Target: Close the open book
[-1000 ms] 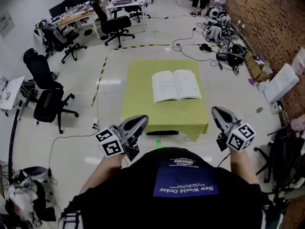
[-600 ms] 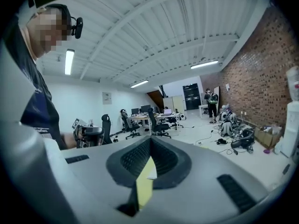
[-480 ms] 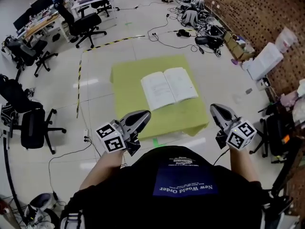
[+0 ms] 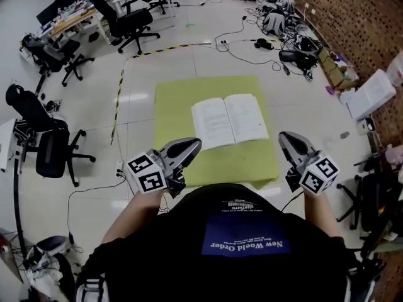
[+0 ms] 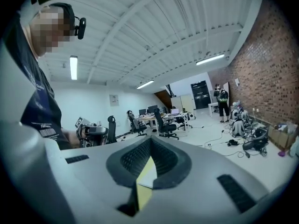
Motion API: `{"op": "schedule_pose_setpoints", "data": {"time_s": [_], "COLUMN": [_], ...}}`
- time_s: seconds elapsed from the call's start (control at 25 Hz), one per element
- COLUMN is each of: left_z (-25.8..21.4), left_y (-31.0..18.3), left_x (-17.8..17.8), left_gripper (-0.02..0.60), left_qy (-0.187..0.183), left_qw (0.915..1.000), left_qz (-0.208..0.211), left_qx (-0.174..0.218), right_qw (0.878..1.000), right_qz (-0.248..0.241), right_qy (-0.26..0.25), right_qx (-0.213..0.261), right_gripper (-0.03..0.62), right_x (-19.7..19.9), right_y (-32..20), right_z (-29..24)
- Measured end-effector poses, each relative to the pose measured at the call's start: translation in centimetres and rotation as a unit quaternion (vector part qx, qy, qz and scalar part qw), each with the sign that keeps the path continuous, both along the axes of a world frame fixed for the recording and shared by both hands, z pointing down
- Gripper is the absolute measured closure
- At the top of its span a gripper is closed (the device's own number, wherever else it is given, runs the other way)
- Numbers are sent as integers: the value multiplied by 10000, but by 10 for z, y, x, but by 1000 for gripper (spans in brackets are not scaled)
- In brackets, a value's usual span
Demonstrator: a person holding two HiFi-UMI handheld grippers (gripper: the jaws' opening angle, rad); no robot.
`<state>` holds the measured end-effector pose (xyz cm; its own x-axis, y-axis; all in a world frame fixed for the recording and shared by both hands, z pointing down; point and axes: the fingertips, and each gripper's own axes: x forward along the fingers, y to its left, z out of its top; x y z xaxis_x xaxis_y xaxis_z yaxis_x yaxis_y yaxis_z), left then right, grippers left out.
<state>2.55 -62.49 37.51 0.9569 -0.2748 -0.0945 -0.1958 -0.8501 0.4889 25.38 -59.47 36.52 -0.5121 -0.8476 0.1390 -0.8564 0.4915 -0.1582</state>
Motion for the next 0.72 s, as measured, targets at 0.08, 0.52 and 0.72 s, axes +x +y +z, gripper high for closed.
{"op": "schedule_pose_setpoints", "data": {"time_s": [0.08, 0.52, 0.72], "left_z": [-2, 32, 62], "left_y": [-7, -20, -40], "left_x": [13, 77, 75], "left_gripper": [577, 577, 577], "left_qy": [-59, -840, -1342], "left_qw": [9994, 9907, 9878], "left_qz": [-329, -1049, -791], "left_qx": [8, -201, 62], "right_qw": [9997, 9943, 9966], "right_qz": [-238, -1038, -791], "right_qy": [-44, -237, -200], "right_qx": [38, -38, -134], "right_gripper": [609, 609, 609], "right_x": [17, 67, 52], "right_y": [-15, -74, -80], "right_z": [1, 22, 35]}}
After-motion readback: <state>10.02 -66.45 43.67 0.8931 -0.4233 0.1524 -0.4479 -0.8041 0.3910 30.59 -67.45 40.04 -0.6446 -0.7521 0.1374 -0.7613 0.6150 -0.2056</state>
